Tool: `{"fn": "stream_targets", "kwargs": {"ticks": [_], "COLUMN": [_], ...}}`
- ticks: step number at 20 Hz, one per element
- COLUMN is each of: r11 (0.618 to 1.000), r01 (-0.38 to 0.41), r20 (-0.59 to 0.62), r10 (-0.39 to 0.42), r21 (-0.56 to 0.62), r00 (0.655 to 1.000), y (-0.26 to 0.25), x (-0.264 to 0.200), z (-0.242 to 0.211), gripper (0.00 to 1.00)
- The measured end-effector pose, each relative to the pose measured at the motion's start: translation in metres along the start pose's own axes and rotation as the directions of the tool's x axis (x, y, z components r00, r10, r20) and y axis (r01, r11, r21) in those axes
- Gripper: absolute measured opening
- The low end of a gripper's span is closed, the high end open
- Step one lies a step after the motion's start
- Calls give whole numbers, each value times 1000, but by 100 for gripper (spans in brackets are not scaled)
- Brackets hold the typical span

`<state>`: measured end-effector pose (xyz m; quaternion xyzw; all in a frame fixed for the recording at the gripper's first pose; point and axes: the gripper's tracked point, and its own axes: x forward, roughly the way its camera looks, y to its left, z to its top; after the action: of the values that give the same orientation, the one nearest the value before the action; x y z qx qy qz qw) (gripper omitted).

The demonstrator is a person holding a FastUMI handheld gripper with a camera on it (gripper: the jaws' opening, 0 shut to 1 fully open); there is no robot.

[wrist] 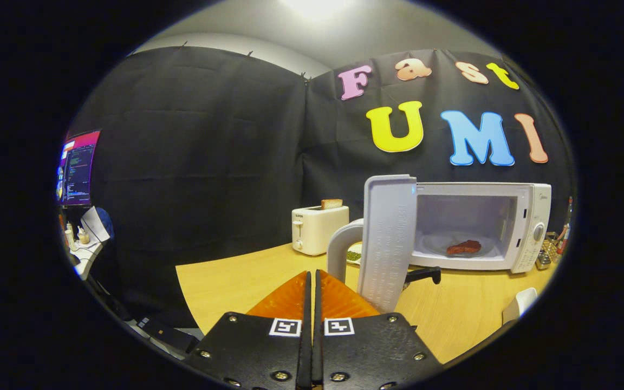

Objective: Open the microwave, put the food inside, and close the microwave door.

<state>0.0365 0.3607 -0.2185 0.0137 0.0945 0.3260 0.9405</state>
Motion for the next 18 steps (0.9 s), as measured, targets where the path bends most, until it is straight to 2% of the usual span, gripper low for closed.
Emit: {"fn": "stream_targets", "kwargs": {"ticks": [2, 3, 5, 11, 18], "r11": [1000, 999, 975, 910, 851], "r01": [15, 54, 221, 408, 524], "r20": [-25, -29, -5, -63, -49], "r10": [-14, -53, -221, -405, -523], "r21": [12, 8, -5, 68, 14], "r00": [1000, 998, 975, 912, 851], "y": [-15, -30, -82, -201, -279], "x": [-3, -8, -20, -36, -36], "z": [-8, -8, -6, -14, -4], "gripper": [1, 1, 2, 2, 2]}}
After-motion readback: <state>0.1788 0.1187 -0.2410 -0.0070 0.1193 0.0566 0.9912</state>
